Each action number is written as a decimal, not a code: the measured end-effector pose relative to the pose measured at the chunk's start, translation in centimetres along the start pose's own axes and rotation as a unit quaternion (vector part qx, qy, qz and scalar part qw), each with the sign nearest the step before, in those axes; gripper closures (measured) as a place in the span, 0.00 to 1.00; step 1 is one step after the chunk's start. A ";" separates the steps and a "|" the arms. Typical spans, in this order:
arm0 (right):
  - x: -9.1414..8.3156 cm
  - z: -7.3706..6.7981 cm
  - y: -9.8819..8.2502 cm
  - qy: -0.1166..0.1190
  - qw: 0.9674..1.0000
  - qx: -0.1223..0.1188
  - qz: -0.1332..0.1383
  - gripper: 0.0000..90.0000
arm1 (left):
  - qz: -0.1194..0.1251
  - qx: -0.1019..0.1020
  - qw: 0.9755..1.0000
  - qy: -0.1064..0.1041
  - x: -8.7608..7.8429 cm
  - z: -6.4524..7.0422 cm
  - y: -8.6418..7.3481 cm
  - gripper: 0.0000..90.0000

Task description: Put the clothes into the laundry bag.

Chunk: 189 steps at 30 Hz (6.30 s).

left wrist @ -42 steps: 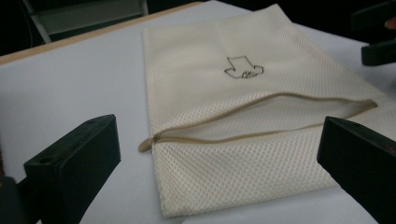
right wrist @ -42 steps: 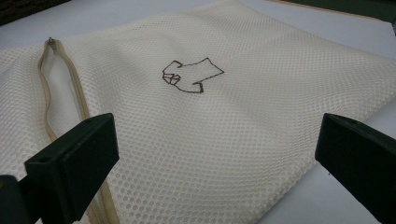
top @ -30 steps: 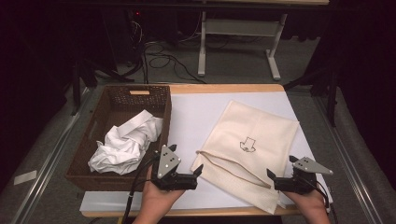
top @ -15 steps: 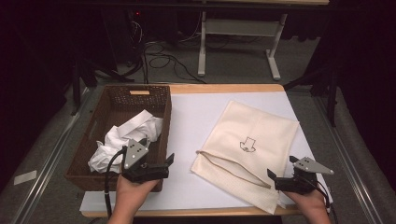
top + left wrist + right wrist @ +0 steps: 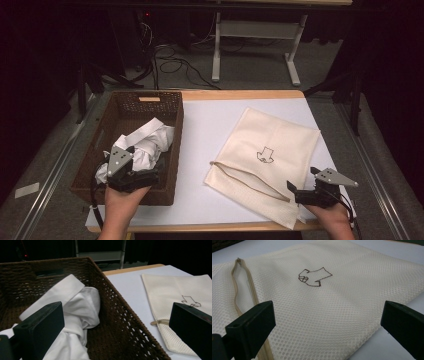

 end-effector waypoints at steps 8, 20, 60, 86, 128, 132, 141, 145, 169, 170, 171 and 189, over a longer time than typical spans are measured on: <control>0.0 0.0 0.0 0.000 1.000 -0.003 0.000 0.00 | 0.004 -0.013 0.999 0.040 -1.4 -3.3 0.0 0.00; 0.1 0.0 0.0 0.000 1.000 -0.004 -0.001 0.00 | 0.005 -0.022 0.998 0.058 -2.2 -5.4 -0.5 0.01; 0.0 0.2 -0.2 0.000 1.000 -0.001 0.000 0.00 | -0.288 -0.015 0.956 0.045 10.2 -9.3 0.0 0.00; 0.3 0.0 -0.3 0.006 1.000 -0.002 -0.007 0.00 | -0.480 0.022 0.875 0.054 13.0 -8.1 -5.7 0.02; 0.3 -0.2 -0.1 0.002 1.000 -0.004 0.010 0.00 | -0.128 -0.021 0.992 0.008 6.6 -6.8 0.7 0.80; 0.2 -0.2 0.0 -0.001 1.000 -0.005 0.012 0.00 | -0.091 -0.023 0.996 0.008 5.9 -6.8 1.0 0.80; 0.3 0.0 -0.2 -0.005 1.000 -0.006 0.017 0.01 | -0.004 -0.046 0.999 0.009 4.0 -7.4 1.6 0.80; 0.3 -0.1 -0.2 -0.010 1.000 -0.009 0.022 0.01 | 0.019 -0.048 0.999 0.008 3.5 -7.5 1.8 0.80; 0.0 -0.1 0.0 -0.017 0.999 -0.016 0.032 0.01 | 0.177 -0.004 0.983 0.044 -0.3 -6.4 3.6 0.80; 0.0 -0.1 0.0 -0.017 0.999 -0.016 0.033 0.01 | 0.184 -0.004 0.982 0.045 -0.5 -6.3 3.8 0.80; 0.0 0.0 0.0 -0.018 0.999 -0.018 0.034 0.01 | 0.190 -0.004 0.981 0.045 -0.7 -6.1 4.0 0.80; -0.2 -0.1 0.1 -0.016 0.999 -0.016 0.038 0.01 | 0.266 0.008 0.963 0.034 -3.7 -3.0 8.0 0.80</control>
Point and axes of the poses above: each handheld gripper's, and its own axes: x roughly forward along the jaws, y roughly out of its top, z roughly to its right, the point moved 4 cm from there along x, roughly forward along the jaws, and after that the axes turned 4 degrees about y, right-handed, at the moved point
